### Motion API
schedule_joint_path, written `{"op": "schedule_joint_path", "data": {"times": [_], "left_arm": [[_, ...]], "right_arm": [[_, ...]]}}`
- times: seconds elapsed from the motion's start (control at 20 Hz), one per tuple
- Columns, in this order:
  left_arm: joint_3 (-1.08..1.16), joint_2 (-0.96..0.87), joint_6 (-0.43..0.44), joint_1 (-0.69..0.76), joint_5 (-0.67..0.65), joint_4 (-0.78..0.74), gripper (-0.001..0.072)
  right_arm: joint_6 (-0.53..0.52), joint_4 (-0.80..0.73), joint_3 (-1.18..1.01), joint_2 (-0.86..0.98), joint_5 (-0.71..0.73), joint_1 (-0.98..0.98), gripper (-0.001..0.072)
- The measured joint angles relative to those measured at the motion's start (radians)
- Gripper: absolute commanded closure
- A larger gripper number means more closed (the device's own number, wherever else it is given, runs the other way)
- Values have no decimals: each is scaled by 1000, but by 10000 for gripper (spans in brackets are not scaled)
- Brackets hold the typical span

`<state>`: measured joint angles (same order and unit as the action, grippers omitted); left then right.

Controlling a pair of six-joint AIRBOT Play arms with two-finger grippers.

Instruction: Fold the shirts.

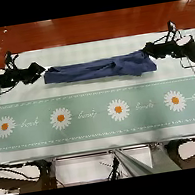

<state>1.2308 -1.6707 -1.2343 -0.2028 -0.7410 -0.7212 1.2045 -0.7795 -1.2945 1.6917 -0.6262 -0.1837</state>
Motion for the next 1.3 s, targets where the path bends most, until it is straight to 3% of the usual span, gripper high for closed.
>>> {"op": "schedule_joint_path", "data": {"times": [0.2, 0.4, 0.55, 0.75, 0.8, 0.85, 0.9, 0.95, 1.0, 1.05, 1.15, 1.25, 1.3], "left_arm": [[0, 33, 1, -22, -24, -2, 132], [0, 69, 31, -27, -79, -1, 137], [0, 88, 42, -19, -131, -1, 137], [0, 105, 54, 7, -183, -1, 137], [0, 108, 56, 15, -184, 0, 137], [0, 110, 58, 25, -201, 2, 137], [0, 112, 62, 35, -206, 3, 137], [0, 114, 65, 43, -207, 4, 137], [0, 115, 68, 52, -211, 6, 138], [0, 116, 69, 58, -216, 6, 143], [0, 119, 72, 66, -221, 9, 314], [0, 127, 72, 70, -233, 12, 592], [0, 133, 73, 72, -240, 13, 689]], "right_arm": [[-3, -140, 0, -56, -33, -56, 95], [80, -218, 0, -56, -166, -137, 94], [86, -152, 0, -13, -273, -165, 94], [65, 7, 0, 56, -314, -139, 98], [61, 46, 0, 73, -305, -121, 125], [59, 83, -1, 89, -294, -101, 248], [60, 106, -1, 102, -274, -80, 459], [63, 116, -1, 114, -259, -59, 614], [69, 134, 0, 122, -248, -38, 689], [69, 151, 0, 126, -233, -21, 690], [58, 162, 0, 123, -233, 1, 690], [32, 163, 0, 91, -262, 8, 691], [20, 150, 0, 63, -293, 11, 691]]}}
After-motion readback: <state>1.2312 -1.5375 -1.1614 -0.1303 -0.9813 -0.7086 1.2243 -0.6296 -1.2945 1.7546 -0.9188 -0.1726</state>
